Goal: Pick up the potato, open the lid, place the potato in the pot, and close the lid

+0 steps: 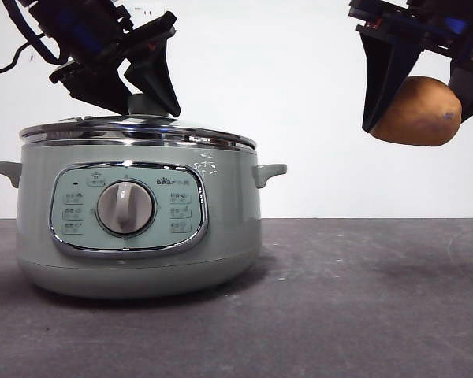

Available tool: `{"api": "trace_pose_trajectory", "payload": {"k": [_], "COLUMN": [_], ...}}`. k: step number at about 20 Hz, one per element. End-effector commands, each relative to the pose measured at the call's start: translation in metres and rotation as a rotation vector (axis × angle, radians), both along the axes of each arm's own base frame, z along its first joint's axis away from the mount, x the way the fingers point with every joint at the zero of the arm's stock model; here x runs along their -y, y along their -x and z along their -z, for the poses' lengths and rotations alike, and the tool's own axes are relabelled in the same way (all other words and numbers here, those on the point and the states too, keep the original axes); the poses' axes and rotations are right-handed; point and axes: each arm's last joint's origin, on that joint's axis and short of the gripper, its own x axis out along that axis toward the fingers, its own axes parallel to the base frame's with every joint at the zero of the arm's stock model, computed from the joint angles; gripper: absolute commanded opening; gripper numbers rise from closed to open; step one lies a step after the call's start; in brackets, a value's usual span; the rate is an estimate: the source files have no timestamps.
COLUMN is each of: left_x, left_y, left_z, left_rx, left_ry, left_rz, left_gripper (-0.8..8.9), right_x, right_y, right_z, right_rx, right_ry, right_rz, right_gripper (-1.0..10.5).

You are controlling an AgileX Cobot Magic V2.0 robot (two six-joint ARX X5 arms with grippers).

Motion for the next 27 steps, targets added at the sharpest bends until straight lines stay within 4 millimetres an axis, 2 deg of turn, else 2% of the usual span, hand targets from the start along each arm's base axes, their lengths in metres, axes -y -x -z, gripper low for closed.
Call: {"api": "trace_pose_trajectory", "payload": {"k": [1, 5, 8, 12, 15, 18, 23, 27], "left_x": [-0.001, 0.000, -0.003, -0.016, -0.035, -0.058, -0.094, -0.116], "left_y": [-0.001, -0.002, 0.003, 0.026, 0.060, 0.100, 0.168, 0.209], "left_z": [0.000, -0.024, -0.050, -0.087, -0.114, -0.135, -0.155, -0.161], "left_rx": [0.008, 0.067, 0.118, 0.209, 0.313, 0.382, 0.492, 0.565], "left_ry": [-0.010, 0.018, 0.042, 0.056, 0.014, -0.010, 0.005, 0.034], "left_rz": [-0.002, -0.005, -0.005, -0.044, -0.145, -0.238, -0.365, -0.430], "left_gripper": [-0.08, -0.08, -0.08, -0.08, -0.08, -0.08, -0.08, -0.08], "right_x": [-0.001, -0.002, -0.008, -0.023, -0.040, -0.060, -0.109, -0.153], "right_y": [0.000, -0.002, -0.005, -0.007, -0.009, -0.018, -0.057, -0.092], "right_z": [-0.001, -0.006, -0.010, -0.024, -0.041, -0.056, -0.068, -0.061], "right_rx": [0.015, 0.055, 0.065, 0.153, 0.229, 0.240, 0.192, 0.129], "right_ry": [-0.003, -0.041, -0.154, -0.330, -0.390, -0.404, -0.334, -0.260], "right_rz": [-0.007, -0.010, -0.087, -0.235, -0.309, -0.352, -0.444, -0.510], "right_gripper": [-0.1, -0.1, -0.1, -0.1, -0.1, -0.1, -0.1, -0.1]}}
